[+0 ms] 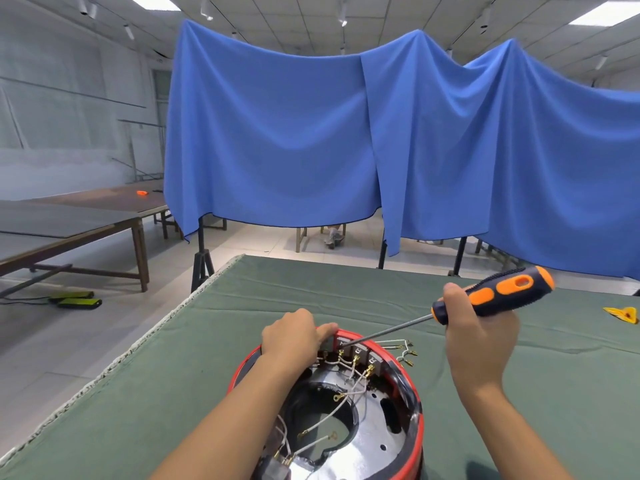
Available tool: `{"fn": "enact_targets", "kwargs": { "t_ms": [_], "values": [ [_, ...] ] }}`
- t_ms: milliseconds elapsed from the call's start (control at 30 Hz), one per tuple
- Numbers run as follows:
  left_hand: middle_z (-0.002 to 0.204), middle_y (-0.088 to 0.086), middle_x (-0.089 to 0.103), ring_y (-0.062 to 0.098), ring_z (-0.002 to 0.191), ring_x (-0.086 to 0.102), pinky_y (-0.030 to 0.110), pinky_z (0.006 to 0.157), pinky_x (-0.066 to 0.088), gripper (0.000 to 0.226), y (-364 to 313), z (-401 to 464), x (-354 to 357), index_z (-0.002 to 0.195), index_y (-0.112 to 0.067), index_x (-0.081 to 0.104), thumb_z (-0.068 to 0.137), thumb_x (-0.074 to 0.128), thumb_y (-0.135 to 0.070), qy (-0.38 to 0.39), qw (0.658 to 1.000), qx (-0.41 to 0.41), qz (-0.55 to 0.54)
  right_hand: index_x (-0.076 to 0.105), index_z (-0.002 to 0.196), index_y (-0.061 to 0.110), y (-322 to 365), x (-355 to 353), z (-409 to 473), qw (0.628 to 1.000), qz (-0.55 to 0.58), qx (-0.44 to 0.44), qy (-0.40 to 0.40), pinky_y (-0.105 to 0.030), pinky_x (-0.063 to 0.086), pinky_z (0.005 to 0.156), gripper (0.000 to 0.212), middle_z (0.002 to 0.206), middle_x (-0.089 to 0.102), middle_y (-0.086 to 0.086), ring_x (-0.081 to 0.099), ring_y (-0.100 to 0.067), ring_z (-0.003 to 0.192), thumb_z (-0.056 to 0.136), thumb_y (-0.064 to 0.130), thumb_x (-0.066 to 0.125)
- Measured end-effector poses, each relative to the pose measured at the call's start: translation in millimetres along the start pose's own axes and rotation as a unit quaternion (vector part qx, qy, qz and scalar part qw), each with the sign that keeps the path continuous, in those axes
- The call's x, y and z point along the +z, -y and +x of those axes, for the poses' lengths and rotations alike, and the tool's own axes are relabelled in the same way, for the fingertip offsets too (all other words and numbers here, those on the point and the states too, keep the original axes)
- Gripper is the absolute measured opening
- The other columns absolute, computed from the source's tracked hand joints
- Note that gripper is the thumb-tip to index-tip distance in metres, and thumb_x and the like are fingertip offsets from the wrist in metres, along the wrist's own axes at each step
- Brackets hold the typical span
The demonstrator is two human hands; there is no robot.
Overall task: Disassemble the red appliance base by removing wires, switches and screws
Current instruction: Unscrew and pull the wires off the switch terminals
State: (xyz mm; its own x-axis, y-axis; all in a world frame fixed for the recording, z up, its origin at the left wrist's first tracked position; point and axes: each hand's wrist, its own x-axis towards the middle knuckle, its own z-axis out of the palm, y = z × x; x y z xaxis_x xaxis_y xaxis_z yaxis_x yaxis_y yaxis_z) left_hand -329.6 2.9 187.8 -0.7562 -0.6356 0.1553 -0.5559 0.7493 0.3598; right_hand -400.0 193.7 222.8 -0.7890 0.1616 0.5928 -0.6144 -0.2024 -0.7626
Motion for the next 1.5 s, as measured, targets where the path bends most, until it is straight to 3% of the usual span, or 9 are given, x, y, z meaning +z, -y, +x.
{"fn": "enact_targets", "kwargs": {
  "t_ms": [200,367,700,800,900,1133,1233,1333,1500],
  "values": [
    [0.086,0.001,0.068,0.026,0.089,0.062,0.031,0.068,0.037,0.054,4,9,5,0.08,-0.02,0.066,0.088,0.042,-0.067,-0.033,0.999,0.008,0.013,0.055,0.055,0.001,-5,0,0,0.999,0.03,-0.017,-0.004,-0.014,0.044,0.05,0.039,0.048,0.058,-0.003,0.051,-0.008,0.044,0.066,0.038,0.059],
    [0.074,-0.004,0.062,0.023,0.078,0.057,0.031,0.067,0.035,0.053,5,9,5,0.068,-0.021,0.061,0.088,0.041,-0.066,-0.041,0.999,0.019,0.01,0.055,0.052,0.015,-6,-2,1,0.999,0.04,-0.019,-0.008,-0.014,0.044,0.05,0.023,0.045,0.057,0.009,0.051,-0.004,0.044,0.073,0.024,0.061],
    [0.076,-0.003,0.061,0.022,0.076,0.053,0.031,0.068,0.035,0.048,5,5,4,0.075,-0.021,0.063,0.092,0.038,-0.059,-0.038,0.999,0.026,0.006,0.054,0.061,-0.005,-6,-1,-6,0.999,0.02,-0.038,-0.011,-0.016,0.044,0.05,0.036,0.047,0.055,0.008,0.05,-0.006,0.045,0.071,0.029,0.061],
    [0.076,-0.004,0.06,0.021,0.076,0.052,0.03,0.068,0.035,0.045,4,4,4,0.077,-0.023,0.064,0.093,0.039,-0.058,-0.04,0.999,0.028,-0.002,0.052,0.051,0.018,-6,-2,-1,0.999,0.013,-0.029,-0.006,-0.013,0.041,0.049,0.022,0.044,0.052,0.011,0.048,-0.004,0.044,0.071,0.022,0.06],
    [0.079,-0.003,0.062,0.021,0.078,0.053,0.03,0.068,0.035,0.045,2,2,3,0.083,-0.023,0.067,0.093,0.038,-0.057,-0.045,0.998,0.032,-0.003,0.054,0.043,0.026,-10,-2,10,1.0,-0.001,0.007,-0.021,-0.014,0.04,0.048,0.025,0.039,0.049,0.014,0.045,-0.004,0.041,0.067,0.02,0.056],
    [0.077,-0.004,0.066,0.022,0.077,0.057,0.03,0.065,0.034,0.045,8,3,7,0.081,-0.024,0.067,0.091,0.038,-0.057,-0.06,0.997,0.043,-0.003,0.046,0.047,0.02,-26,19,35,0.995,-0.015,0.082,-0.053,-0.022,0.046,0.051,0.027,0.038,0.05,0.012,0.05,-0.003,0.04,0.07,0.018,0.059],
    [0.077,-0.004,0.066,0.02,0.073,0.054,0.03,0.065,0.033,0.046,7,4,6,0.082,-0.023,0.068,0.091,0.038,-0.057,-0.063,0.997,0.044,-0.005,0.046,0.061,0.015,-32,31,50,0.993,-0.018,0.099,-0.058,-0.015,0.046,0.046,0.021,0.047,0.049,0.01,0.054,0.0,0.04,0.076,0.013,0.061],
    [0.076,-0.004,0.065,0.021,0.073,0.053,0.03,0.066,0.033,0.046,6,3,6,0.082,-0.023,0.068,0.091,0.038,-0.056,-0.062,0.997,0.043,-0.004,0.05,0.06,0.015,-36,37,56,0.99,-0.041,0.125,-0.059,-0.008,0.039,0.04,0.021,0.039,0.053,0.011,0.053,0.004,0.037,0.077,0.015,0.062],
    [0.073,-0.005,0.063,0.02,0.071,0.052,0.03,0.066,0.034,0.047,6,2,6,0.081,-0.023,0.068,0.092,0.038,-0.057,-0.061,0.997,0.044,-0.007,0.051,0.064,0.015,-35,32,50,0.987,-0.026,0.137,-0.078,-0.01,0.041,0.044,0.016,0.042,0.054,0.012,0.053,0.003,0.039,0.074,0.022,0.061]
  ]
}}
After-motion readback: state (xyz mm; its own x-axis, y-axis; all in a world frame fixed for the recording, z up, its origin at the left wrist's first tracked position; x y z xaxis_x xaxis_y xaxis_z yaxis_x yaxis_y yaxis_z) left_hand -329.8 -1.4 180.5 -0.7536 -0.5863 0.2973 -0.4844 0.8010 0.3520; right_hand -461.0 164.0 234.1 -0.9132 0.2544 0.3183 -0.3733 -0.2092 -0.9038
